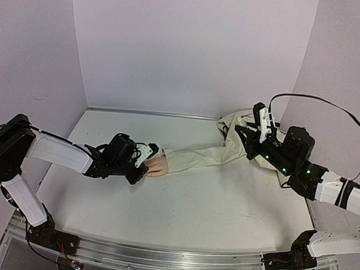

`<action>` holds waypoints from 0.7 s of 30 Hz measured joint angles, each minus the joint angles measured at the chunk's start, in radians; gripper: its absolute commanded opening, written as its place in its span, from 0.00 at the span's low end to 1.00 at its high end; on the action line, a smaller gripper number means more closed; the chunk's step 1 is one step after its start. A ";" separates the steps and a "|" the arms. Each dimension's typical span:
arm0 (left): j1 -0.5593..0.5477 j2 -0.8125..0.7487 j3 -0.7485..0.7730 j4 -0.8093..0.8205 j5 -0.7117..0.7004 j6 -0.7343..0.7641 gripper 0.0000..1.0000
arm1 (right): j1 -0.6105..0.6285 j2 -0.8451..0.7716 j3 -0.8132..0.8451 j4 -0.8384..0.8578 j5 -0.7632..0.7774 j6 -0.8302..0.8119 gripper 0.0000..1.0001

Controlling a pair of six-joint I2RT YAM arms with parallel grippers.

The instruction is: Paint the nails

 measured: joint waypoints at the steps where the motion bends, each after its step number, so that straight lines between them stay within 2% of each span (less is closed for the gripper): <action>1: 0.000 0.000 0.002 0.000 0.005 -0.001 0.00 | 0.000 0.000 0.000 0.000 0.000 0.000 0.00; 10: 0.000 0.053 0.064 0.002 0.042 -0.026 0.00 | 0.000 0.000 0.000 0.000 0.000 0.000 0.00; 21: 0.000 0.077 0.068 0.001 0.059 -0.026 0.00 | 0.000 0.000 0.000 0.000 0.000 0.000 0.00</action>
